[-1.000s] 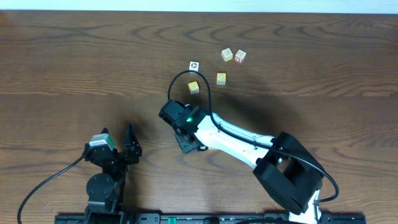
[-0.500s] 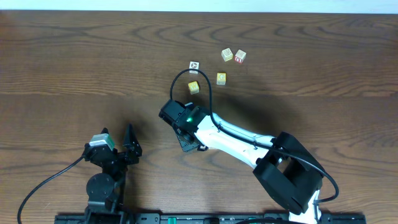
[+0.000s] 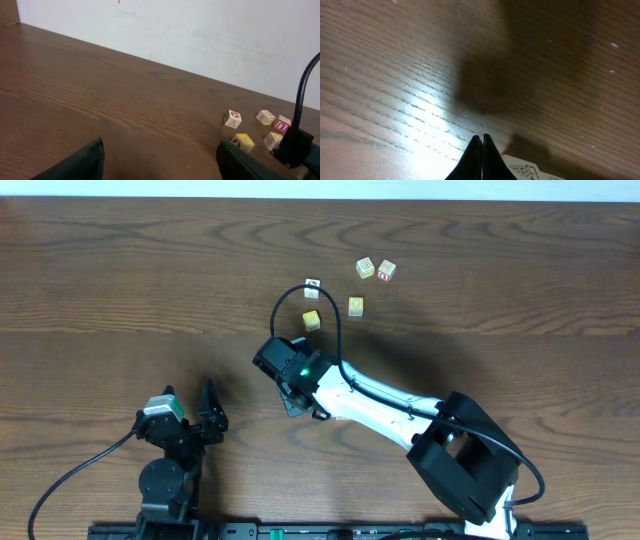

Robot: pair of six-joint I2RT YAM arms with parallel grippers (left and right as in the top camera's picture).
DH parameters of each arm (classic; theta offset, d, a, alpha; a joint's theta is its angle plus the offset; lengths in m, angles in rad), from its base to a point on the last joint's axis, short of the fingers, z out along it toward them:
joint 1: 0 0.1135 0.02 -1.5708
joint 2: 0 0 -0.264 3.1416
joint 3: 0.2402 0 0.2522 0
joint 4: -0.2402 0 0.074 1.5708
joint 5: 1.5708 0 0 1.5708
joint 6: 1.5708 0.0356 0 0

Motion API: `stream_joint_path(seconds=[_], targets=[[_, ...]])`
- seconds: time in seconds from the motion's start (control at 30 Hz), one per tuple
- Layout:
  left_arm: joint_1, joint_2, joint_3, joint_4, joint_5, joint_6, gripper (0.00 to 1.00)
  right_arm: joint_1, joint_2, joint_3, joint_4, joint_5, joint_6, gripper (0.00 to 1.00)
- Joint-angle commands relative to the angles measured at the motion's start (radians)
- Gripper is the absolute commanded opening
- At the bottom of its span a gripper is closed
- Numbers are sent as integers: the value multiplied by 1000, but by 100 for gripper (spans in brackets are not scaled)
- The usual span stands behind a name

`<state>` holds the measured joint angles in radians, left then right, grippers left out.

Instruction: Lift 5 blocks

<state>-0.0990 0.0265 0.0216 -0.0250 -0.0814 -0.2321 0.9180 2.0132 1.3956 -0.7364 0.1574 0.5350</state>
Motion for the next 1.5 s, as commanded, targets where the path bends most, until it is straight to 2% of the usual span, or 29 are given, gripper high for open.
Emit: stream_joint_path(seconds=[0.0,0.3,0.7,1.47], targets=[[-1,-1,-18,-42,-16,2,72,-42,1,-5,8,18,30,1],[-1,-1,-18,-42,-17,2,72,-87,1,-5,21,14,37,1],[-1,-1,-18,-42,-16,2,72,-79,1,-5,-60,-21,92,1],[-1,-1,-18,-41,-17,2,72,-78,1,-5,-101,-43,116,1]])
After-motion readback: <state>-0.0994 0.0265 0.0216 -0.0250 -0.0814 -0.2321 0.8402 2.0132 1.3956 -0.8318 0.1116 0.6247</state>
